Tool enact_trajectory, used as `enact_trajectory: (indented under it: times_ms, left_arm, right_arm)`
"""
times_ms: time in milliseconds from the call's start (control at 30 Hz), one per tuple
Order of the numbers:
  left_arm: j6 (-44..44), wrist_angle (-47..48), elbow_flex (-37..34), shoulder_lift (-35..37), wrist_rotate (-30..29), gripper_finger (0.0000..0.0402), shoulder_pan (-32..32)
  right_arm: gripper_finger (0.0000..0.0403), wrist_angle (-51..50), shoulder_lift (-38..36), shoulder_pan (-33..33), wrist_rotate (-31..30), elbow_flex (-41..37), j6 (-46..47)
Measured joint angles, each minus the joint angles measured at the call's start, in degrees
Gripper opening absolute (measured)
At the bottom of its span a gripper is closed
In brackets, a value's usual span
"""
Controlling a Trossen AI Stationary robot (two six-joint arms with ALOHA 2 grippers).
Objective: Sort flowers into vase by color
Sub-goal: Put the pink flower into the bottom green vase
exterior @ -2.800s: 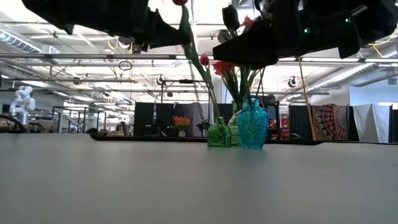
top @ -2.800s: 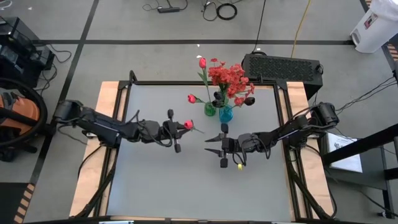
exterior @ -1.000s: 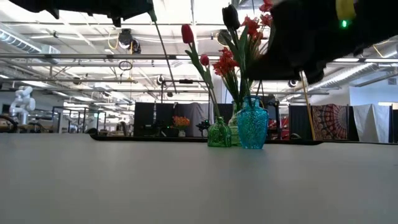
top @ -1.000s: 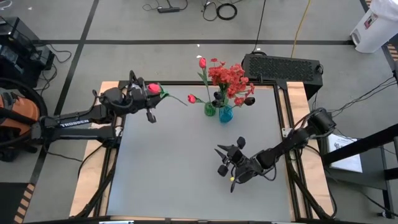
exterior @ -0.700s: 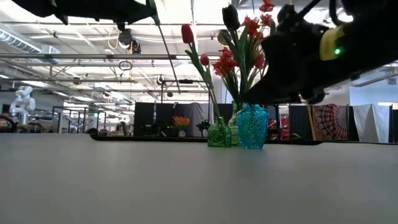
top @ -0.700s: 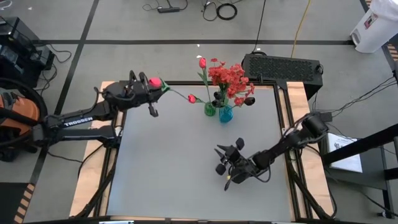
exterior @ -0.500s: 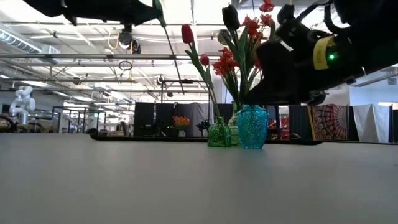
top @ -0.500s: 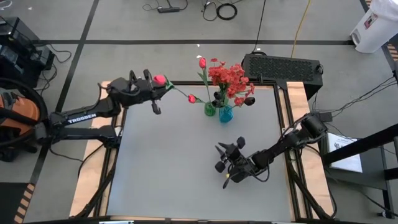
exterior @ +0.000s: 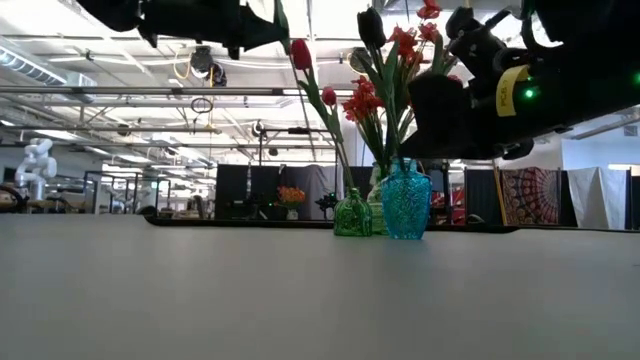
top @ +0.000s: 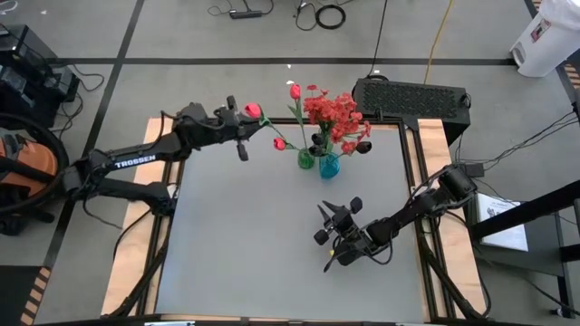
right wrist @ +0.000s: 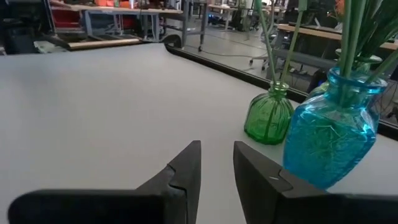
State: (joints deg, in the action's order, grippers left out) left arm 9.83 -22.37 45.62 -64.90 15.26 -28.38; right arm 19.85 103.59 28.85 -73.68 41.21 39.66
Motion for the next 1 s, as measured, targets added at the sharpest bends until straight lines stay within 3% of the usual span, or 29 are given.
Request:
enact_trajectory:
  times_ms: [500,767,1000]
  left_arm:
    - [-1.99,-3.43,5.66,-6.93,2.37,0.0001,0.00]
    - [-4.90,-9.81,5.93,-12.58,2.65,0.0001,0.38]
    - [-5.08,-10.00,5.93,-15.15,2.96,0.0001,0.39]
  right_arm:
    - [0.0086,-1.67,0.00,-0.03,0.49,-0.02,0.28]
    - [0.0086,-1.84,0.00,-0.03,0.57,-0.02,0.24]
    - [0.0086,-2.18,0.00,-0.03,1.25,-0.02,0.22]
